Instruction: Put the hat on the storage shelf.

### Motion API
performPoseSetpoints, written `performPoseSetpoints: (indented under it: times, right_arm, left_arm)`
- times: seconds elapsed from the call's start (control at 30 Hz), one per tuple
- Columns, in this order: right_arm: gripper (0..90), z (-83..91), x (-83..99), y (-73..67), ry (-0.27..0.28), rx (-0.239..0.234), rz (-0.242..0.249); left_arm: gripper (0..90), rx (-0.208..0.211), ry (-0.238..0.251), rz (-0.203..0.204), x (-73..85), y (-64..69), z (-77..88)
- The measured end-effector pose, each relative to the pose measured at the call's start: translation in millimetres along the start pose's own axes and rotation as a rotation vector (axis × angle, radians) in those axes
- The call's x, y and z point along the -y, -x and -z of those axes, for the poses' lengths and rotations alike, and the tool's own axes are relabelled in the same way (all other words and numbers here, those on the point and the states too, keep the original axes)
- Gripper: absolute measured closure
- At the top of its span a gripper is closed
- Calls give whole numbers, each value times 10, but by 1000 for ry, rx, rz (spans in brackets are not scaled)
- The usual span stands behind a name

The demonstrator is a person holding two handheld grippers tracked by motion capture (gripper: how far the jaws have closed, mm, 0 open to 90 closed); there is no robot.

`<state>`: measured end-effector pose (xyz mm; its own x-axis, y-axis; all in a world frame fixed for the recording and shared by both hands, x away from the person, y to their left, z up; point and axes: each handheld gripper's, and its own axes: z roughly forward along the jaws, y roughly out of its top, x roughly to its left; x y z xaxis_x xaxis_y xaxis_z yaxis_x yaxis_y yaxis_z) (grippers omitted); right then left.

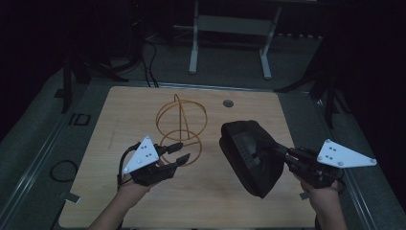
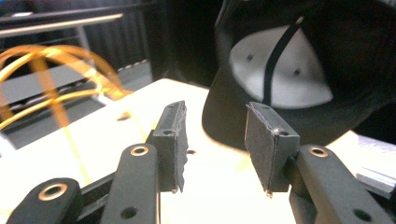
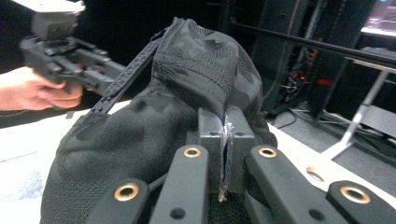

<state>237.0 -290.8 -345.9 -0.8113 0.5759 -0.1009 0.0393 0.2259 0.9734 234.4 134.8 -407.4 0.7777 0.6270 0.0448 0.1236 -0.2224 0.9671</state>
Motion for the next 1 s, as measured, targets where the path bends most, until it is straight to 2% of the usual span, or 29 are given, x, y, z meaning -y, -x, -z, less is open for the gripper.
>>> performPoseSetpoints:
  times: [0.03,0.2,0.47,0.5,0.57,0.6,0.67,0.77,0.83,0.9,0.93,0.97,1.0]
  right_arm:
    - [883,0,0,0,0,0,0]
    - [882,-66,-85,109,8,65,-4]
    - [883,-239,-218,250,13,101,-10]
    - [883,-272,-233,263,13,105,-10]
    - [882,-341,-263,290,8,113,-6]
    - [882,-341,-263,290,8,113,-6]
    - [882,-453,-298,332,1,119,-5]
    - [883,-570,-328,369,-8,130,-4]
    - [882,-649,-351,392,-12,131,-9]
    - [882,-688,-364,401,-15,131,-9]
    - [883,-777,-401,416,-19,130,-7]
    - [883,-814,-421,419,-19,131,-6]
    - [882,-851,-443,421,-20,132,-3]
  left_arm:
    - [592,0,0,0,0,0,0]
    - [590,-47,-34,7,160,-125,149]
    - [485,-106,-30,51,391,-264,329]
    - [468,-124,-29,51,424,-273,356]
    - [440,-131,-22,58,477,-287,396]
    - [420,-131,-22,58,477,-287,396]
    - [378,-150,-27,69,551,-310,437]
    - [268,-152,-37,86,611,-326,455]
    - [190,-179,-42,100,727,-339,484]
    - [156,-179,-42,100,727,-339,484]
    - [56,-219,-53,120,876,-369,513]
    - [19,-227,-57,128,926,-378,526]
    - [19,-243,-61,131,977,-379,535]
